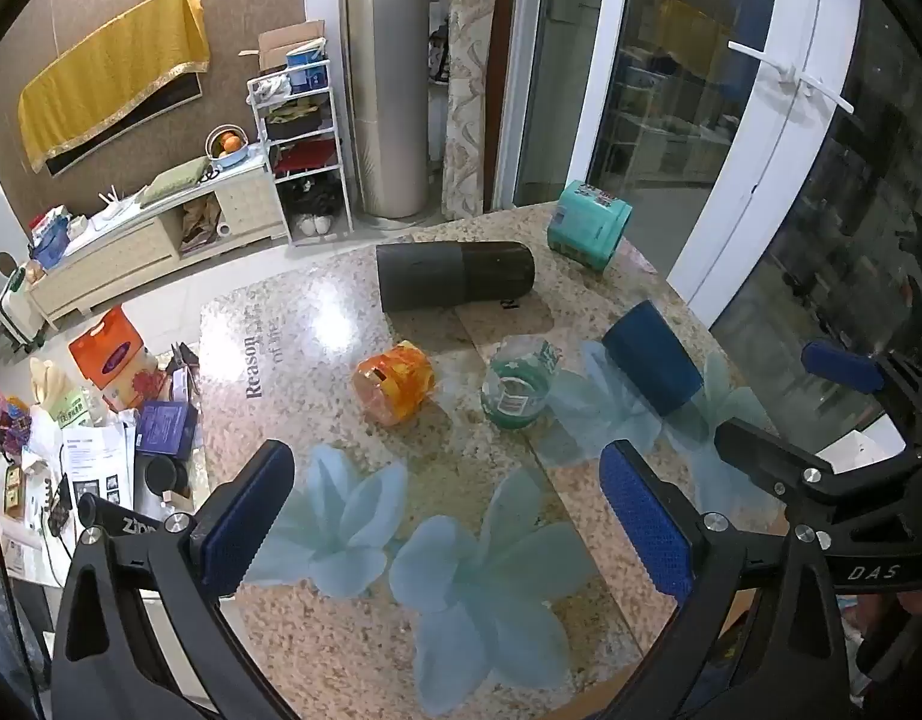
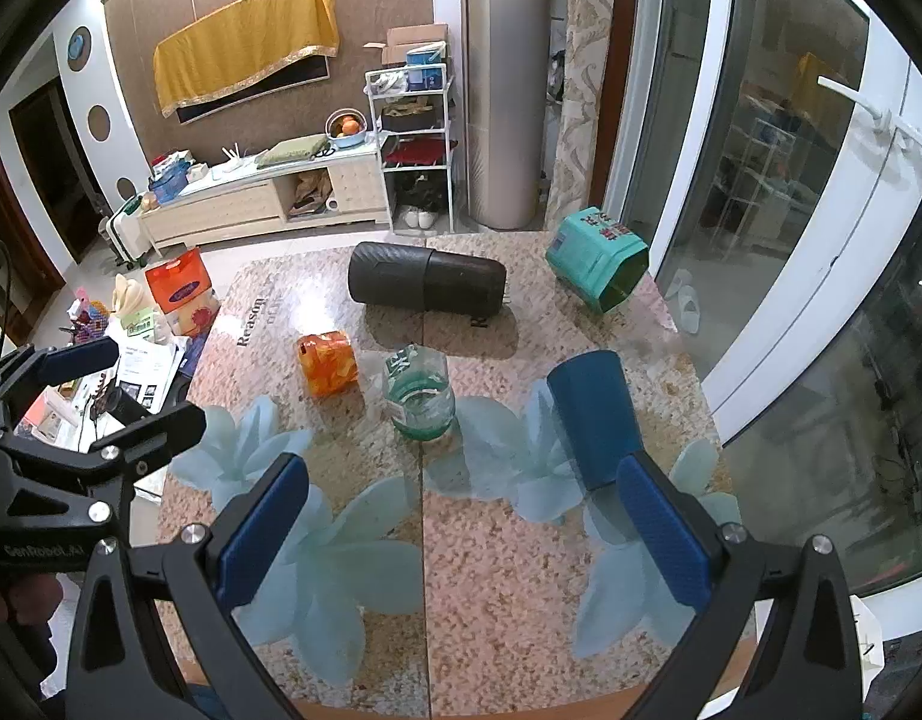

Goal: Flip cup upright
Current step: 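Move the left gripper toward the orange-printed cup lying on its side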

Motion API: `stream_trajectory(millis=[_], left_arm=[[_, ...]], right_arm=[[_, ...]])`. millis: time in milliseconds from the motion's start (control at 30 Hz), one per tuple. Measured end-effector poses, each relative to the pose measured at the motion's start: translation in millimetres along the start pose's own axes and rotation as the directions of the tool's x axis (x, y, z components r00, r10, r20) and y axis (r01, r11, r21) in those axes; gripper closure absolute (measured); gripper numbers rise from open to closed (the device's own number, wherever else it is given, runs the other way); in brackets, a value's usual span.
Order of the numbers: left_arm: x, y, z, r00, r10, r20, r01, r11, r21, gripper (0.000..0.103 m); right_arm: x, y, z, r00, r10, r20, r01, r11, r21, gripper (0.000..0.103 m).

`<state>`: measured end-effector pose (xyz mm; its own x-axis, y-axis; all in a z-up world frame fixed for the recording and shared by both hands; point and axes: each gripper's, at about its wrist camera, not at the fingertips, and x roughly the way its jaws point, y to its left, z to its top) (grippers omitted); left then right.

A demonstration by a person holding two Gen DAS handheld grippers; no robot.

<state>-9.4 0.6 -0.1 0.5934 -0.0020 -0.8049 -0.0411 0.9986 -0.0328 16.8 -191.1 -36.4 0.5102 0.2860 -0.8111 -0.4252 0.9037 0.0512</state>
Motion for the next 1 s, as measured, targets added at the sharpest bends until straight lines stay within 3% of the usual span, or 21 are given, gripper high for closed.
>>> stream_trajectory(millis=[267,367,633,867,1000], left_arm=[[12,31,5,1.0,0.02,-0.015,-0.021,0.999,-0.043,0.0],[23,49,10,0.998,0.044,-0.039,-0.047,0.996,-0.075,0.0],[72,79,24,0.991,0.019,-0.133,-0.033,0.994,-0.103,0.0],[128,79,46,0.973,0.029,-0.23,-0.025,0.999,0.022,0.0],[163,74,58,0.95,0.019,-0.311,0.016,0.994,0.107,0.0]], right_arm=[[13,7,-3,0.999,0.024,-0.043,-0.025,0.999,-0.022,0.0],[18,8,2,0.997,0.044,-0.065,-0.045,0.999,-0.022,0.0],[45,6,1,0.994,0.042,-0.099,-0.048,0.997,-0.065,0.0],[69,-2,6,0.987,0.055,-0.151,-0.068,0.994,-0.081,0.0],[85,-12,8,0.981,0.032,-0.189,-0.049,0.995,-0.089,0.0]])
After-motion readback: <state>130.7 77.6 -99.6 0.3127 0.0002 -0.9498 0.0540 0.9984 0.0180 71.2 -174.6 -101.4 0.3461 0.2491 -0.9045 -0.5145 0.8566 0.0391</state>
